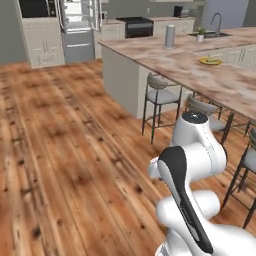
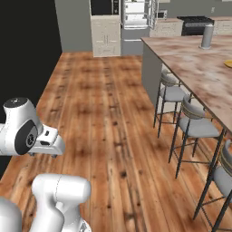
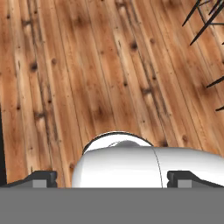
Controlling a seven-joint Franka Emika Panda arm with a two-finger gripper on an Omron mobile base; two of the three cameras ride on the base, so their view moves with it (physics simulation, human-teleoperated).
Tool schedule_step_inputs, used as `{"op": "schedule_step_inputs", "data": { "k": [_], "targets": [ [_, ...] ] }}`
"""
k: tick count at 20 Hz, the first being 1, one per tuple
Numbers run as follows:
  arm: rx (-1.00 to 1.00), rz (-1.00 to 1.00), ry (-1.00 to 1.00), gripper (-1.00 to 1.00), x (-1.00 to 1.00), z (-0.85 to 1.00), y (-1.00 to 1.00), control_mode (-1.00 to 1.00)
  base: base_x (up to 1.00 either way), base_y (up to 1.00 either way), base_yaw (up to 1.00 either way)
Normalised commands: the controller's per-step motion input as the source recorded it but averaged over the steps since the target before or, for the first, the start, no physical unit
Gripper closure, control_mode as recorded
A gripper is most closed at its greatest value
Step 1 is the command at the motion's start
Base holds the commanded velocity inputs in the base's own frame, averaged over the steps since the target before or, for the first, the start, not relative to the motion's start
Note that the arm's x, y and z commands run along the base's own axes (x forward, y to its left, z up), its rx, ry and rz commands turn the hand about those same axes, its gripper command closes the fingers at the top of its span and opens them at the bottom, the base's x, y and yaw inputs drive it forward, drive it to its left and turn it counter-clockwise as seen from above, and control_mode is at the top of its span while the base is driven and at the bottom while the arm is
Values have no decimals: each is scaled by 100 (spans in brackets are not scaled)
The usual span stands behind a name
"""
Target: Retrieve the butter from the fridge and place it on a plate on the dining table. Then retrieve the butter knife by the fridge and place it near the plate.
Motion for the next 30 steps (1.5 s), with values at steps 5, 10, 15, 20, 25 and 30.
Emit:
{"op": "schedule_step_inputs", "data": {
  "k": [5,10,15,20,25,30],
  "targets": [
    [0,0,0,-100,0,0,0,100,100,82,-27],
    [0,0,0,-100,0,0,0,100,100,100,-17],
    [0,0,0,-100,0,0,0,100,100,99,-16],
    [0,0,0,-100,0,0,0,100,100,89,-17],
    [0,0,0,-100,0,0,0,100,100,92,-18],
    [0,0,0,-100,0,0,0,100,100,79,-17]
  ]
}}
